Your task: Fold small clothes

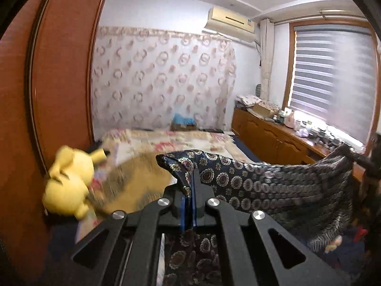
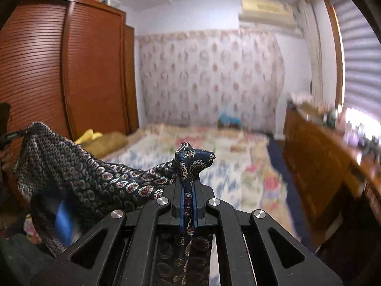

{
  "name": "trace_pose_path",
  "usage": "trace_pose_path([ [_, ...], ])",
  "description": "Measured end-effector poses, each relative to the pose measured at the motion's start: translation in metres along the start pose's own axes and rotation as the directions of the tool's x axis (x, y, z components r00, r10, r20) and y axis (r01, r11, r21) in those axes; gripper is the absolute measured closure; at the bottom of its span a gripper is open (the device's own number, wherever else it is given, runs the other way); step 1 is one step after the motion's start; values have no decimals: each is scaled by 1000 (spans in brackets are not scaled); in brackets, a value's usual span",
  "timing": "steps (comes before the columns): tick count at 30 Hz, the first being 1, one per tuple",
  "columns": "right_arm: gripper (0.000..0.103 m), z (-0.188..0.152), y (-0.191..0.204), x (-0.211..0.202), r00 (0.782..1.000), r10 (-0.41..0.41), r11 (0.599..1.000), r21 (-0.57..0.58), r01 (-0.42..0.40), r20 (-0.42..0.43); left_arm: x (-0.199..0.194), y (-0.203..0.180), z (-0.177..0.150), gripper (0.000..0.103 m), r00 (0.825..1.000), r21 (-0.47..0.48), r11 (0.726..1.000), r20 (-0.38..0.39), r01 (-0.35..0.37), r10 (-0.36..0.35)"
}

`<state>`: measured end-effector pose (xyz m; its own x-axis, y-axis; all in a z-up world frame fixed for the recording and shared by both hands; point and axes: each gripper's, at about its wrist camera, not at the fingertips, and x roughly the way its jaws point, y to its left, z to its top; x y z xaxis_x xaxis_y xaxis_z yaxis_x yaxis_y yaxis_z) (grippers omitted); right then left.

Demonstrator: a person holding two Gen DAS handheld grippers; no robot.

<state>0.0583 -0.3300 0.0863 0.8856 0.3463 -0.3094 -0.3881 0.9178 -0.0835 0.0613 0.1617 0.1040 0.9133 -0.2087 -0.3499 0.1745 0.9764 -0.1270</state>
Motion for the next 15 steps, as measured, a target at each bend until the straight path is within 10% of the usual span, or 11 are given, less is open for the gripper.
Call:
trace_pose_path([
  [9,99,68,-45,178,979,-139,984,-136,119,-149,164,42,48,95,982,74,989,-132,-125,134],
  [15,83,-18,-89,317,871,-207,977,-41,211,-446,248,64,-9,75,937,76,992,-330,-98,118],
])
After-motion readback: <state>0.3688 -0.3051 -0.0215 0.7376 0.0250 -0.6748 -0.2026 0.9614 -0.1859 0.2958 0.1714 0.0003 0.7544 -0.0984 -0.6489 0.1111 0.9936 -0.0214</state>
